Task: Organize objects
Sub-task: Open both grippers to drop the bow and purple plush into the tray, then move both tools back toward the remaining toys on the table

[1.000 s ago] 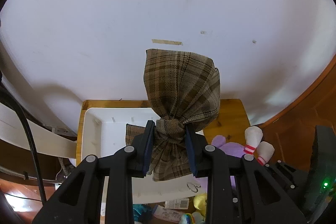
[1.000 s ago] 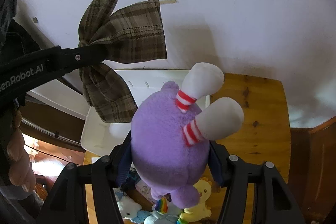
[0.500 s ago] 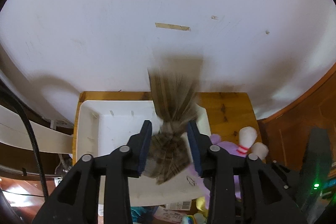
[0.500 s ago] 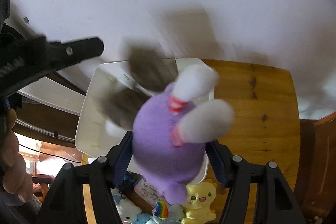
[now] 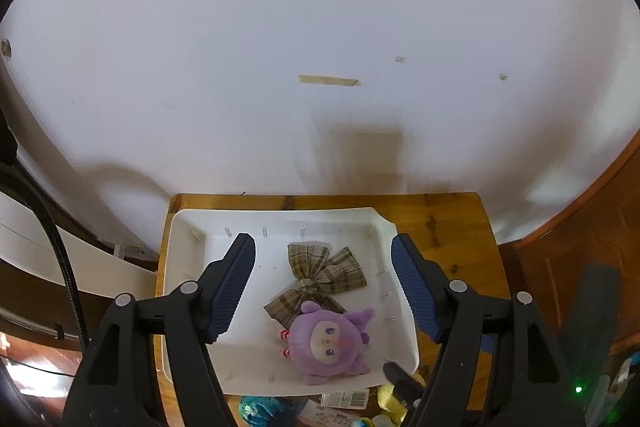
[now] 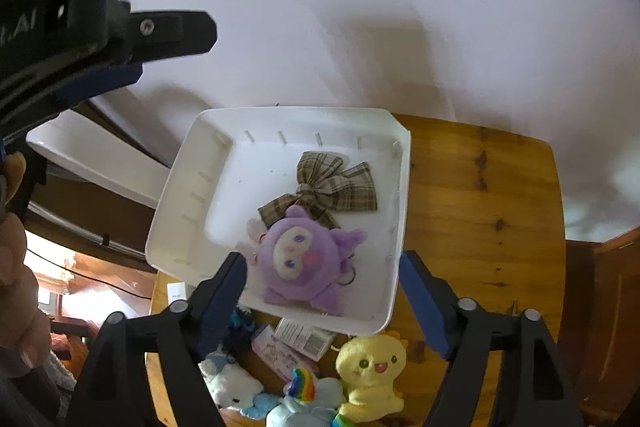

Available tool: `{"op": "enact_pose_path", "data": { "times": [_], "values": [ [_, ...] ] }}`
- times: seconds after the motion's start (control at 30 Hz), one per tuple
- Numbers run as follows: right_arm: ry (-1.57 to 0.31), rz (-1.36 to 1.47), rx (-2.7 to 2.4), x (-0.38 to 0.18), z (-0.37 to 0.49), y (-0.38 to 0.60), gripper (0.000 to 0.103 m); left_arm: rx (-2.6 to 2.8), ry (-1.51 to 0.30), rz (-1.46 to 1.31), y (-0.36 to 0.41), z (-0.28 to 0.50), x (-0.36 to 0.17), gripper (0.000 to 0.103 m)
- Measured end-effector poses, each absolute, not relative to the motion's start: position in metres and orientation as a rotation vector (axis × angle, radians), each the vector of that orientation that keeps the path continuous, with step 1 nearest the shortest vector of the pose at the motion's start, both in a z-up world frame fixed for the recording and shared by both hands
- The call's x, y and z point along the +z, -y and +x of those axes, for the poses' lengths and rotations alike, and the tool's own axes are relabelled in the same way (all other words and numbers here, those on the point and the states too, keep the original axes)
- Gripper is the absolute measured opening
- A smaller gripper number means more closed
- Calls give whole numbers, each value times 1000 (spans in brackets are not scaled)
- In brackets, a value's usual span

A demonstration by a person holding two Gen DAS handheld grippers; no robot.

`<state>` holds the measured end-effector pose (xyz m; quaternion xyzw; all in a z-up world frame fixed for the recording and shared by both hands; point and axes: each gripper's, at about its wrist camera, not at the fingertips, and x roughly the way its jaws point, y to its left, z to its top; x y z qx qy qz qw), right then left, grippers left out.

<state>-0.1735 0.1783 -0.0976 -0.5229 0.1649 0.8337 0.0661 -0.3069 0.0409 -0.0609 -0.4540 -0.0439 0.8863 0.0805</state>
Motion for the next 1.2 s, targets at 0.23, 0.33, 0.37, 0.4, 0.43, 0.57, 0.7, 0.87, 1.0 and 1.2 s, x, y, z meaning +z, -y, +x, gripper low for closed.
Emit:
{"op": "enact_pose_path", "data": {
  "times": [0.23, 0.33, 0.37, 0.4, 0.43, 0.57, 0.7, 0.87, 1.0, 1.2],
  "values": [
    [-573, -1582, 2534, -96, -157, -175, 80, 2661, 138, -1344, -38, -293, -50, 78],
    [-570, -1535, 2542, -93, -149, -174, 80, 2673, 123, -1341, -37, -285, -47, 78],
    [-564, -1513, 2549, -91, -146, -173, 80, 2675, 116, -1340, -37, -283, -46, 78],
    [-562, -1489, 2562, -88, -142, -173, 80, 2678, 108, -1339, -38, -280, -46, 78],
    [-560, -1471, 2574, -86, -139, -172, 80, 2680, 101, -1340, -38, -278, -45, 78],
    [-588, -1378, 2616, -76, -126, -171, 80, 2689, 86, -1337, -37, -267, -40, 78],
    [-611, -1297, 2645, -67, -113, -167, 80, 2692, 78, -1324, -35, -254, -34, 79],
    [-552, -1243, 2680, -56, -100, -154, 80, 2701, 67, -1285, -30, -235, -23, 79],
    [-524, -1246, 2695, -50, -91, -141, 80, 2696, 67, -1253, -25, -221, -14, 79],
    [-438, -1232, 2671, -40, -75, -119, 80, 2664, 61, -1229, -14, -202, -3, 79]
  ]
}}
